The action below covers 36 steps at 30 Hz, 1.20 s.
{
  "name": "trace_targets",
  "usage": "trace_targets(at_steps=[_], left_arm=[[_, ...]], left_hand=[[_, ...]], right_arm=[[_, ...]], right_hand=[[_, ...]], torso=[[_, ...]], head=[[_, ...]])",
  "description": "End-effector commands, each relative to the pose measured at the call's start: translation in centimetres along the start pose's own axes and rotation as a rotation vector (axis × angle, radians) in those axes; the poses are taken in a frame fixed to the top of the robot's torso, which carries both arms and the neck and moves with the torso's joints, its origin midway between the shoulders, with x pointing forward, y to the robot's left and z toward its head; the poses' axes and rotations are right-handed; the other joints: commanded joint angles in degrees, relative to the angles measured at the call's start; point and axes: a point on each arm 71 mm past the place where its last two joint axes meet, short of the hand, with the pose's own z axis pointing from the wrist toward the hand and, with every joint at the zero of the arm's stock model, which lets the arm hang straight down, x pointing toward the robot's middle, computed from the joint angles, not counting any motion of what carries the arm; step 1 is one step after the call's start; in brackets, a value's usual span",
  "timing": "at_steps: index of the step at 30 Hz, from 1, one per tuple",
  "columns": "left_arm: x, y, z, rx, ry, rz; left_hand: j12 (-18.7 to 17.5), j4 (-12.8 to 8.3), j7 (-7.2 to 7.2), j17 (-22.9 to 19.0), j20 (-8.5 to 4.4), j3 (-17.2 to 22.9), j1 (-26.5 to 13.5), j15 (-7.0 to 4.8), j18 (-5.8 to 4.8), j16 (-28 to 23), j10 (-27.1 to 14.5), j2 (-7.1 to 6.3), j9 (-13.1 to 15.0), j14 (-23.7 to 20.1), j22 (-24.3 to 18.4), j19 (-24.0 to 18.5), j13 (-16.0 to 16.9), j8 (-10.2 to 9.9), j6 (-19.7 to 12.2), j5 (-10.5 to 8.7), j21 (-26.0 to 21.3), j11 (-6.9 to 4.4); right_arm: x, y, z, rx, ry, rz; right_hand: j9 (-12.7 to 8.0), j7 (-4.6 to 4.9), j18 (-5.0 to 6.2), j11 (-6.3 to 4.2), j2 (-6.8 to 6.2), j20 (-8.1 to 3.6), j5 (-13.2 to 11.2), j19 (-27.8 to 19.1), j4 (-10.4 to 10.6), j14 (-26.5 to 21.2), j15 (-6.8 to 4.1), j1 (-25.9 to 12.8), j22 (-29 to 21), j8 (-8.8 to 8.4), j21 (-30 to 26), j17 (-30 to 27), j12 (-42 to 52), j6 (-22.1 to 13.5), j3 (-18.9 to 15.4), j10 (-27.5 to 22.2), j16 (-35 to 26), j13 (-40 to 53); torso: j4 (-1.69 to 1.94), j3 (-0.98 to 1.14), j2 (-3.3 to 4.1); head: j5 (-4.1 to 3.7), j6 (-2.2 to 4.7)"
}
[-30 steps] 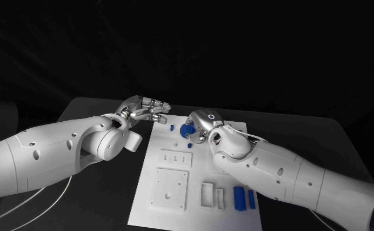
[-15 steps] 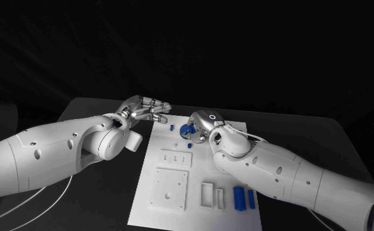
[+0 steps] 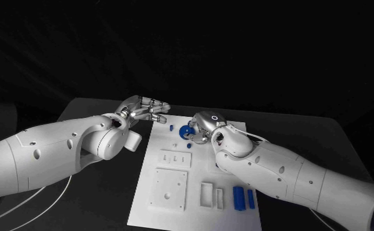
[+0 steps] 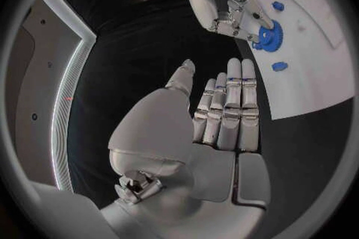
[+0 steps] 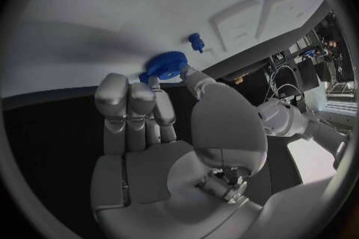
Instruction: Assemble the parts on the task board
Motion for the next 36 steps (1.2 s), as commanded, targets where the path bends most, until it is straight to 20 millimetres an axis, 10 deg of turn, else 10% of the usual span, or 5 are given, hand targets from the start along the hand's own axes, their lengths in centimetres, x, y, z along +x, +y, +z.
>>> trace_targets(at_steps=[1,16,24,31,36], left_arm=[[0.1,-0.1,0.0,0.005,0.015,-0.001],[-0.7,0.0,-0.2,0.004,-0.005,0.004],[-1.2,0.2,-0.3,0.004,-0.019,0.008],[-1.4,0.2,-0.2,0.036,-0.042,0.016],[-1.6,0.4,-0.3,0.056,-0.064,0.020]], left_hand=[[0.06,0.14,-0.10,-0.03,-0.08,0.09,-0.33,0.02,-0.36,0.24,-0.33,-0.32,0.08,-0.29,-0.05,-0.44,0.08,0.22,-0.25,-0.21,0.26,0.04],[0.06,0.13,-0.09,-0.02,-0.07,0.10,-0.31,0.02,-0.33,0.26,-0.50,-0.32,0.07,-0.28,-0.07,-0.43,0.08,0.21,-0.22,-0.24,0.28,0.07],[0.07,0.11,-0.11,-0.03,-0.07,0.11,-0.28,0.02,-0.33,0.25,-0.43,-0.39,0.07,-0.30,-0.08,-0.45,0.08,0.21,-0.19,-0.21,0.28,0.06],[0.08,0.10,-0.40,0.02,-0.38,0.32,0.08,-0.38,-0.39,0.40,2.38,-0.09,0.08,0.09,0.02,-0.18,0.02,0.21,0.27,0.05,0.51,-0.72],[0.15,0.40,-0.80,0.21,-1.16,0.67,0.47,-1.11,-0.92,1.02,6.24,0.07,0.08,0.97,0.31,0.31,0.11,0.21,0.74,0.40,1.00,-1.82]], right_arm=[[0.2,-0.3,-0.2,0.008,0.021,-0.002],[-2.3,-3.4,-2.8,0.035,-0.095,0.075],[-5.8,-7.1,-4.5,0.051,-0.118,0.172],[-7.4,-12.2,-5.9,-0.010,-0.062,0.291],[-7.2,-15.2,-6.9,-0.032,-0.077,0.349]], right_hand=[[-0.05,-0.08,-0.68,-0.02,-0.05,-0.49,-0.35,3.46,-0.18,0.17,-0.42,-0.39,1.37,-0.13,-0.37,0.05,-0.18,-0.34,0.29,-0.12,-0.39,4.54],[-0.06,-0.11,-0.55,0.00,-0.31,-0.34,-0.23,3.45,-1.01,0.26,-0.35,-0.30,1.26,-0.19,-0.28,0.13,-0.19,-0.09,1.43,-0.05,-0.59,4.57],[-0.04,0.31,-0.53,0.32,-0.70,-0.13,-0.21,3.33,-2.69,0.16,-0.15,2.66,1.10,-0.14,-0.64,-0.33,-0.54,-0.74,-0.24,-0.31,-1.09,4.38],[-0.10,0.82,-0.54,0.83,1.90,0.36,3.90,3.15,-8.00,0.12,0.27,9.88,1.29,-0.20,-1.25,-0.93,-0.91,-1.40,-5.17,-0.94,-1.76,3.99],[-0.09,0.99,-0.50,0.95,2.86,0.39,4.04,3.20,-8.63,0.11,0.31,11.34,1.90,-0.21,-0.94,-0.24,-0.93,-2.15,-9.58,-1.06,-1.40,3.73]], torso=[[-0.03,0.03,0.01],[-0.40,0.22,-0.14],[-1.22,0.94,-0.46],[-2.03,1.51,-0.81],[-2.72,2.41,-1.09]], head=[[0.04,-0.08],[0.29,0.18],[0.50,0.57],[0.49,1.04],[0.85,1.13]])
